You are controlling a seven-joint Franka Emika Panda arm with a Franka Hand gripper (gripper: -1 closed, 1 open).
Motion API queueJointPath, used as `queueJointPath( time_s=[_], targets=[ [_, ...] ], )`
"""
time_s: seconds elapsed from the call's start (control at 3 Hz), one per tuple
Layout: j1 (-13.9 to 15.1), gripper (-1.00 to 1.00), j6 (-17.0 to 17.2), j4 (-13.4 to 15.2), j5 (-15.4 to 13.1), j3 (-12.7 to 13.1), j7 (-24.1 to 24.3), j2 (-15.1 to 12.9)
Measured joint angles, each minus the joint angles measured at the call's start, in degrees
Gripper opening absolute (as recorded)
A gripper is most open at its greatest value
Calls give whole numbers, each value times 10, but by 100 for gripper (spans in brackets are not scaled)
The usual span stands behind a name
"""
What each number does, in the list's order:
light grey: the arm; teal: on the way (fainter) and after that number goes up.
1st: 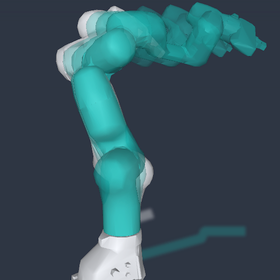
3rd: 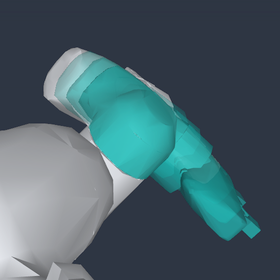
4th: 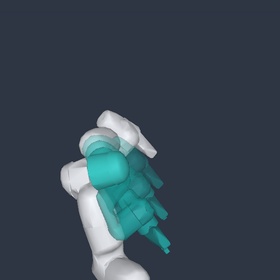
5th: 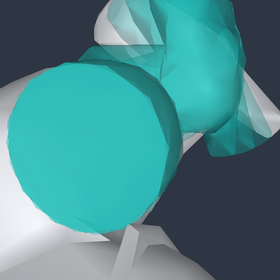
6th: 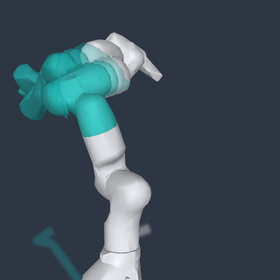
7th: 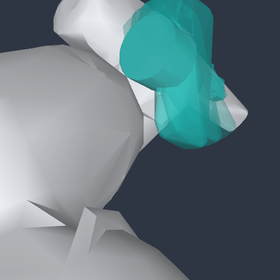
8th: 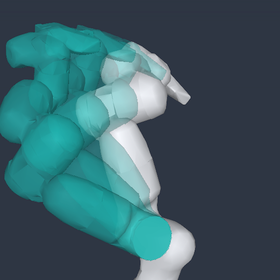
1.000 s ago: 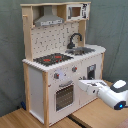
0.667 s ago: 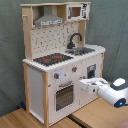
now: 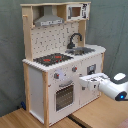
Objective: Play with the kitchen
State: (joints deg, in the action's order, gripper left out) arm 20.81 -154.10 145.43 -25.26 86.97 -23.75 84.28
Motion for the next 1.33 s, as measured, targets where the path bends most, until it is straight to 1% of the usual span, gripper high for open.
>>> queueJointPath(
  time_s=[0.33, 0.67, 1.0, 1.33],
  targets=[
    [0, 100, -36, 21, 0, -18, -42, 0],
    [1, 100, -78, 45, 0, -30, -80, 0],
    [10, 100, -132, 69, 0, -30, -85, 0],
    [40, 100, -181, 81, 1, -30, -84, 0]
  ],
)
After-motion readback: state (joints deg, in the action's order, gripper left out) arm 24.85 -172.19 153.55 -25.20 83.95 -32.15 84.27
